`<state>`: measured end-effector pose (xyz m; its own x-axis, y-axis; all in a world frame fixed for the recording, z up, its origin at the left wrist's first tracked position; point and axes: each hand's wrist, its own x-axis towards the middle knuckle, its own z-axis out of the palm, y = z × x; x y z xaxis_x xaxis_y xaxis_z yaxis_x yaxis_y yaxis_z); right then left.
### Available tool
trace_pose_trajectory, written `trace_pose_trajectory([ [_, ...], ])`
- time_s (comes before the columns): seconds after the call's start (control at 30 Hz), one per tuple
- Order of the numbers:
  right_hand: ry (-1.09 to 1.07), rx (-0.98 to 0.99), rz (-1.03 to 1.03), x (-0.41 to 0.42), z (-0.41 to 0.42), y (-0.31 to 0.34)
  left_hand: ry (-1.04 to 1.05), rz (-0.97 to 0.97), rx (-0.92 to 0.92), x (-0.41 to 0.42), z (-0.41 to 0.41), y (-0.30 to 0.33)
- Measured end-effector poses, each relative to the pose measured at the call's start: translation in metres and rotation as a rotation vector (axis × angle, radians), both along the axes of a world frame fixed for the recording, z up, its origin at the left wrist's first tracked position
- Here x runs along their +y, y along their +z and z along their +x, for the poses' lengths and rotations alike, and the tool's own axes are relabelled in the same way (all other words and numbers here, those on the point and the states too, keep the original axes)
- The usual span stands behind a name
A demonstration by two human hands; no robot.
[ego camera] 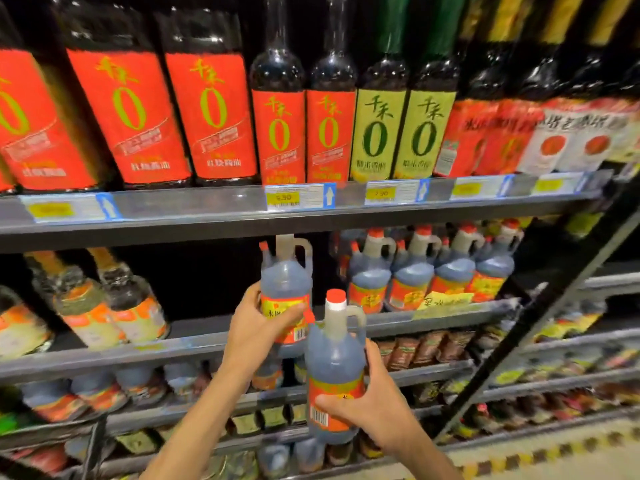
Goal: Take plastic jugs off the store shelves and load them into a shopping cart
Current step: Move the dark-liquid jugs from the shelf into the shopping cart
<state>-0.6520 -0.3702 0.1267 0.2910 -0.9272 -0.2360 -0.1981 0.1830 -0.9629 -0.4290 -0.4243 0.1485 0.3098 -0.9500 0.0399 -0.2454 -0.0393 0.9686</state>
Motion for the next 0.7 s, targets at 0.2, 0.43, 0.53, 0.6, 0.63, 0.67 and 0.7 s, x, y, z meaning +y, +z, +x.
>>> trace_pose_trajectory([
  [0.2,-0.072,0.031,-0.047,-0.009,0.01,-0.015,-0.035,-0.03,-0.103,-0.067,-0.004,-0.002],
  [0.43,-0.145,0.053,-0.106,-0.015,0.018,-0.027,-0.065,-0.034,-0.15,-0.115,-0.014,-0.028],
  [0.53,-0.151,0.067,-0.123,-0.018,0.018,-0.029,-0.065,-0.027,-0.168,-0.138,-0.02,-0.029],
  [0.6,-0.153,0.068,-0.126,-0.022,0.018,-0.032,-0.073,-0.035,-0.174,-0.149,-0.026,-0.028],
  [0.63,-0.154,0.069,-0.126,-0.023,0.019,-0.034,-0.083,-0.029,-0.181,-0.153,-0.029,-0.028],
  [0.67,-0.157,0.072,-0.126,-0.024,0.02,-0.035,-0.099,-0.02,-0.19,-0.156,-0.03,-0.027],
  [0.7,-0.162,0.074,-0.127,-0.025,0.02,-0.036,-0.125,-0.005,-0.201,-0.158,-0.03,-0.027],
])
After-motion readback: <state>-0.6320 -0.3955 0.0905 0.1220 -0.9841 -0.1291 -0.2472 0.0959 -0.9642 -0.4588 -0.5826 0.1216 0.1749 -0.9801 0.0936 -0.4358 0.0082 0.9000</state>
